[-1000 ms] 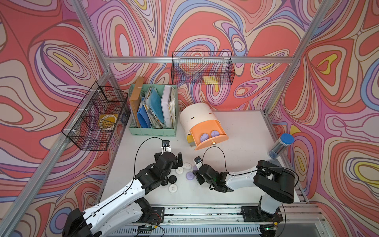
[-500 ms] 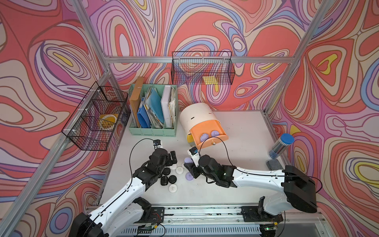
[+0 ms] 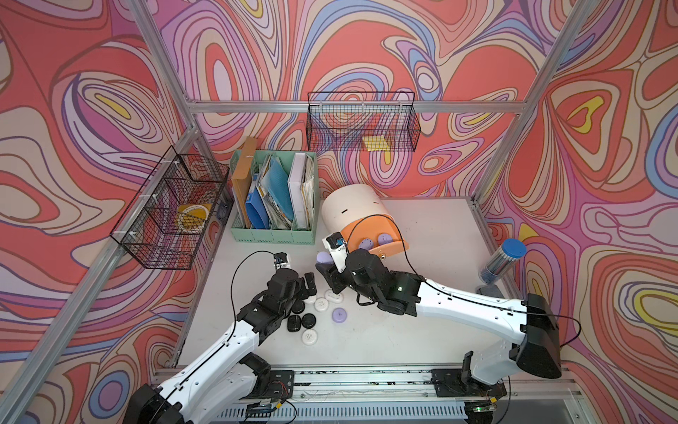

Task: Put the bluetooth earphones in the drawer according to color
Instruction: Place the bluetooth earphone in the drawer.

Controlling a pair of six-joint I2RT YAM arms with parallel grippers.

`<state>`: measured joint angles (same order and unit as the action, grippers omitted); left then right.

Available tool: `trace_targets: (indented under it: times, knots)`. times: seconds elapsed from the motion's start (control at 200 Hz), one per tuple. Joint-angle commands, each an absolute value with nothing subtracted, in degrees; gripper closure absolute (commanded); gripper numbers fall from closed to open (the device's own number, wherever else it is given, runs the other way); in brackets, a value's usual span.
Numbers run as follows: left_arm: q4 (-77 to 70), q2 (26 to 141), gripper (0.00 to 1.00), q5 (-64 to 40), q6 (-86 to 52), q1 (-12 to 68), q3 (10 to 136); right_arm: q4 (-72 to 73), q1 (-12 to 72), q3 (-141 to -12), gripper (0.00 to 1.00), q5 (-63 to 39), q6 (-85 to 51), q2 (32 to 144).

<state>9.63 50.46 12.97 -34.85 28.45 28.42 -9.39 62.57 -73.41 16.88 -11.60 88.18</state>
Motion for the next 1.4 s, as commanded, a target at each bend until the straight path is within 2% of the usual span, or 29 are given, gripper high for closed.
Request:
trace_targets:
  times: [0.0, 0.491, 0.581, 0.646, 0.736, 0.871, 1.056, 1.192, 1.397]
  knots:
    - [9.04, 49.91, 0.01, 12.37, -35.32, 28.1, 28.2, -15.83, 60.14, -76.5, 0.87, 22.07, -10.27, 90.08]
    - [8.88, 49.83, 0.01, 11.83, -35.31, 28.1, 28.17, -20.09, 46.52, -78.93, 0.84, 20.77, -12.48, 89.36]
    - [8.84, 49.9, 0.01, 11.78, -35.25, 28.07, 28.21, -20.94, 45.47, -80.09, 0.77, 20.5, -12.48, 90.25]
    - [8.79, 49.93, 0.01, 11.77, -35.28, 28.07, 28.21, -21.33, 44.94, -80.63, 0.62, 20.31, -12.63, 90.76]
    - [8.79, 49.99, 0.01, 11.76, -35.27, 28.1, 28.16, -21.62, 44.72, -80.94, 0.47, 19.79, -12.74, 91.02]
    - [8.7, 50.36, 0.01, 11.77, -35.32, 28.09, 28.22, -22.4, 44.74, -81.47, 0.37, 18.82, -12.83, 90.71]
    - [8.53, 51.17, 0.01, 11.56, -35.27, 28.12, 28.42, -22.3, 44.76, -80.58, 0.32, 14.29, -12.65, 88.27]
    - [7.97, 51.94, 0.01, 10.9, -35.52, 28.01, 28.42, -21.04, 45.45, -77.96, 0.32, 7.96, -12.42, 85.38]
    - [7.86, 53.09, 0.01, 10.88, -35.84, 27.38, 28.38, -18.91, 48.51, -72.97, 0.3, 3.86, -11.69, 81.34]
